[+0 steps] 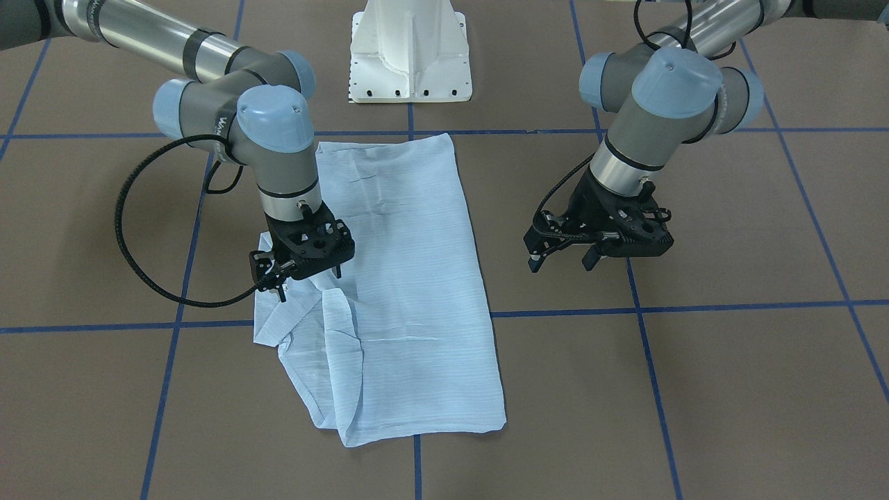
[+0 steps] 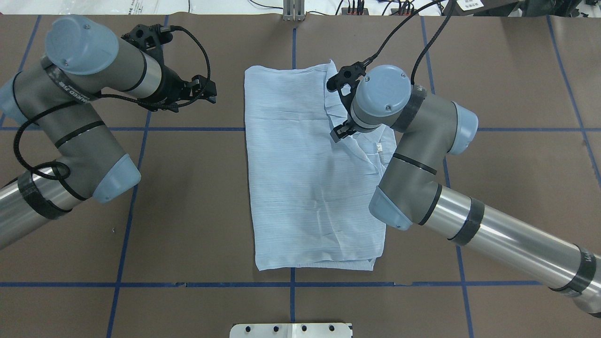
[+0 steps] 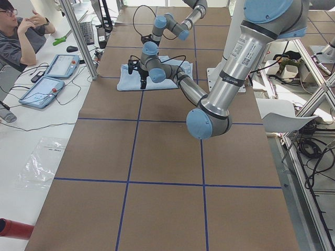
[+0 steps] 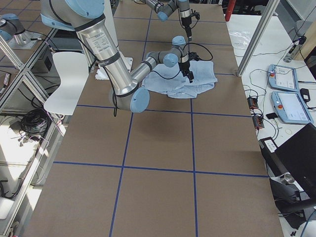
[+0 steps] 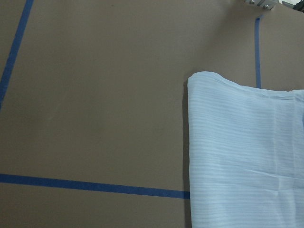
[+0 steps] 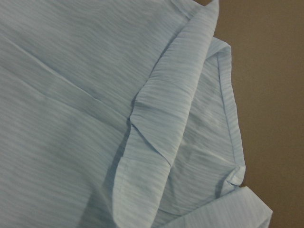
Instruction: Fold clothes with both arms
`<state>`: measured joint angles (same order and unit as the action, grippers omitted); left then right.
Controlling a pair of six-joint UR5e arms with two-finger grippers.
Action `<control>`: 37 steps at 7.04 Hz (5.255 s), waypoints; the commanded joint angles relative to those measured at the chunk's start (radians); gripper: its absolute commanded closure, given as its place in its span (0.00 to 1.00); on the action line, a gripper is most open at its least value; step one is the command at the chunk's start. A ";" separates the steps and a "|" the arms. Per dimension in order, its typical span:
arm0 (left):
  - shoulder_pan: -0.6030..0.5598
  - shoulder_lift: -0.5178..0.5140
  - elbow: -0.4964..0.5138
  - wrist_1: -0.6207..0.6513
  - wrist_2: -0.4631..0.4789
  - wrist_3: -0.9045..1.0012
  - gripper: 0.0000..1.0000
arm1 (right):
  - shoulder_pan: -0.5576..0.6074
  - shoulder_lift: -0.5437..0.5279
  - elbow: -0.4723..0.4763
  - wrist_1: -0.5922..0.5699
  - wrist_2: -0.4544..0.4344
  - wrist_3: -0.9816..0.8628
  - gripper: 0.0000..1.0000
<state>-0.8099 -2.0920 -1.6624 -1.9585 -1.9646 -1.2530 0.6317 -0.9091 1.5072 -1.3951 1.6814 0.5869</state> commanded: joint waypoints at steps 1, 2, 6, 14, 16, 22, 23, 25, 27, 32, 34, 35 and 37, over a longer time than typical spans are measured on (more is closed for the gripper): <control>0.000 0.001 0.009 -0.002 0.000 0.001 0.00 | -0.035 0.018 -0.067 0.054 -0.022 0.001 0.00; 0.000 0.003 0.009 -0.003 0.000 0.001 0.00 | -0.047 0.018 -0.071 0.054 -0.031 0.001 0.00; 0.000 -0.008 0.006 0.000 0.000 0.000 0.00 | -0.004 0.000 -0.117 0.056 -0.055 -0.044 0.00; 0.110 -0.007 -0.138 0.016 -0.080 -0.212 0.00 | 0.240 -0.221 0.077 0.102 0.341 -0.135 0.00; 0.332 0.036 -0.267 0.097 0.086 -0.387 0.00 | 0.238 -0.334 0.210 0.104 0.441 0.006 0.00; 0.597 0.029 -0.139 0.136 0.242 -0.540 0.10 | 0.097 -0.450 0.458 0.108 0.455 0.405 0.00; 0.597 0.027 -0.135 0.138 0.242 -0.540 0.15 | 0.097 -0.450 0.461 0.108 0.455 0.406 0.00; 0.597 0.023 -0.137 0.138 0.240 -0.540 0.29 | 0.097 -0.450 0.469 0.108 0.455 0.406 0.00; 0.589 0.020 -0.146 0.138 0.240 -0.531 0.35 | 0.099 -0.452 0.472 0.107 0.455 0.406 0.00; 0.577 0.004 -0.140 0.138 0.244 -0.523 0.37 | 0.097 -0.461 0.467 0.107 0.454 0.404 0.00; 0.577 0.006 -0.132 0.138 0.244 -0.523 0.38 | 0.097 -0.459 0.469 0.108 0.454 0.404 0.00; 0.578 0.004 -0.128 0.138 0.242 -0.525 0.40 | 0.097 -0.459 0.469 0.107 0.454 0.404 0.00; 0.578 0.003 -0.128 0.138 0.240 -0.525 0.44 | 0.097 -0.459 0.469 0.107 0.454 0.404 0.00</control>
<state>-0.2318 -2.0880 -1.7903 -1.8208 -1.7228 -1.7777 0.7285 -1.3683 1.9757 -1.2884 2.1353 0.9910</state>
